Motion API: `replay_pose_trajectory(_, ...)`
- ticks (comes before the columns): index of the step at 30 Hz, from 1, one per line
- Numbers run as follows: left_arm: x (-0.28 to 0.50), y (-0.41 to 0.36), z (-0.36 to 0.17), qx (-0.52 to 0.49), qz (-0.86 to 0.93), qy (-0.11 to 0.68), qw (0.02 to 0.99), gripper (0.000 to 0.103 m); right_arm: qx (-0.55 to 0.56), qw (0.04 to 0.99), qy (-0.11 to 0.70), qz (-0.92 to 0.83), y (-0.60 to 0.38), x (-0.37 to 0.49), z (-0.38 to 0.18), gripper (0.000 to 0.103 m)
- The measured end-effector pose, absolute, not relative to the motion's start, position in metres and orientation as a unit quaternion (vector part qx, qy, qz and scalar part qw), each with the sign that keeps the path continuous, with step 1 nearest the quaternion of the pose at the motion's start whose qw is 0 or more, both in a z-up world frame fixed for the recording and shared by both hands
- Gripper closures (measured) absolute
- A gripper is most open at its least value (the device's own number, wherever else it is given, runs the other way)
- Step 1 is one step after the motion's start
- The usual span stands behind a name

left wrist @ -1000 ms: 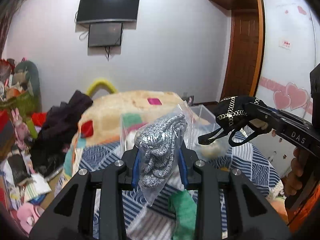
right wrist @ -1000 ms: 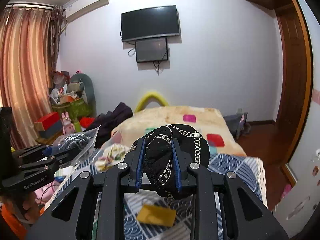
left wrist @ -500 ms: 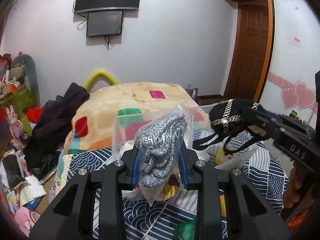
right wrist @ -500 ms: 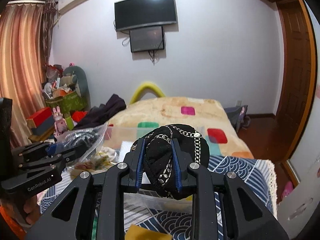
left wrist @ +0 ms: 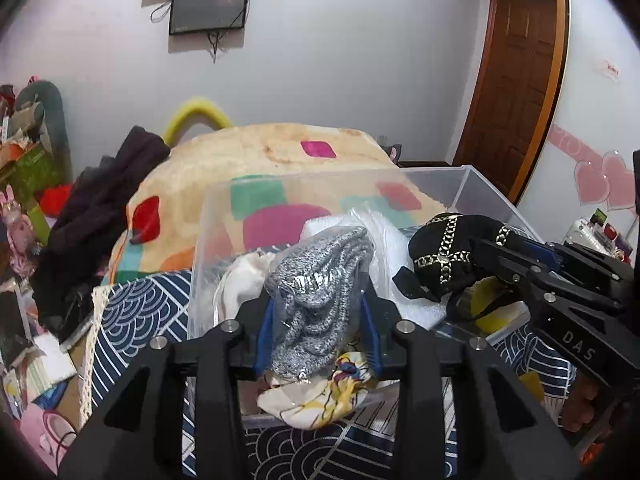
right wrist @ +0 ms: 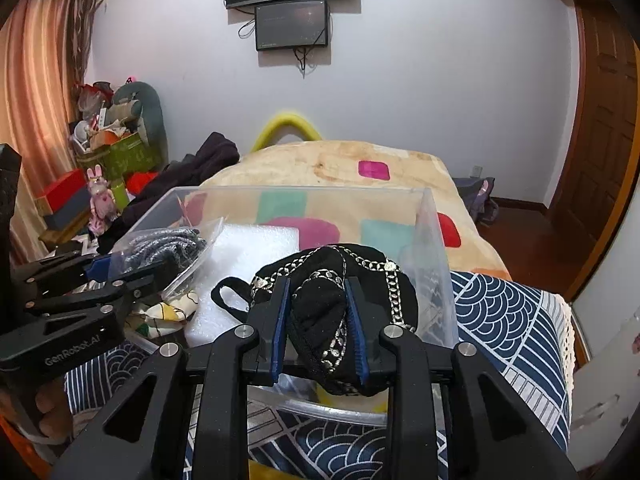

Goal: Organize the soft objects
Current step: 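Lower the black bag into the box with the right tool while the left tool drops the grey glove in, then grasp the yellow sponge with the right tool while the left tool grasps the green knit glove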

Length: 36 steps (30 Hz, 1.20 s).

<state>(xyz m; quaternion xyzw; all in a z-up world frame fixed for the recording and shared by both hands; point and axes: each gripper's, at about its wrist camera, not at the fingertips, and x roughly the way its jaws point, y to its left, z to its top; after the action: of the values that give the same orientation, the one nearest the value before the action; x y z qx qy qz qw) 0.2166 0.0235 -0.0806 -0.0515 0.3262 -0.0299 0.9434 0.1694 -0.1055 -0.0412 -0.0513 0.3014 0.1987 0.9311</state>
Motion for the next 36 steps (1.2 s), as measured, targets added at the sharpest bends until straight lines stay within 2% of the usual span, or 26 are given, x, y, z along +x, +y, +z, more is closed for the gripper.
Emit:
replay_pose_trajectory(1, 0.216, 0.025, -0.081, -0.057, -0.032, 0.329, 0.942, 0.058, -0.052, 0.931, 0.301, 0.198, -0.107, 0.169, -0.04, 0.077)
replay_pose_trajectory(5, 0.211, 0.031, -0.079, -0.076, -0.037, 0.333, 0.939, 0.047, -0.049, 0.932, 0.298, 0.199, -0.113, 0.165, -0.032, 0.061)
replay_pose_trajectory(12, 0.187, 0.031, -0.058, -0.076, -0.039, 0.309, 0.947, 0.034, -0.04, 0.938, 0.272, 0.211, -0.125, 0.146, -0.013, 0.053)
replay_pose_trajectory(15, 0.172, 0.03, -0.046, -0.073, -0.037, 0.293, 0.953, 0.028, -0.039, 0.944, 0.251, 0.212, -0.128, 0.137, -0.003, 0.047)
replay_pose_trajectory(18, 0.156, 0.029, -0.034, -0.072, -0.037, 0.278, 0.957, 0.017, -0.034, 0.948, 0.23, 0.219, -0.132, 0.123, 0.01, 0.041)
replay_pose_trajectory(20, 0.146, 0.029, -0.028, -0.075, -0.038, 0.271, 0.959, 0.006, -0.029, 0.949, 0.223, 0.223, -0.131, 0.116, 0.014, 0.035)
replay_pose_trajectory(28, 0.114, 0.026, -0.029, -0.072, -0.031, 0.276, 0.958, 0.003, -0.022, 0.949, 0.224, 0.221, -0.137, 0.096, 0.006, 0.029)
replay_pose_trajectory(36, 0.104, 0.018, -0.076, -0.094, -0.048, 0.34, 0.934, 0.003, 0.001, 0.936, 0.279, 0.215, -0.144, 0.093, -0.029, 0.029)
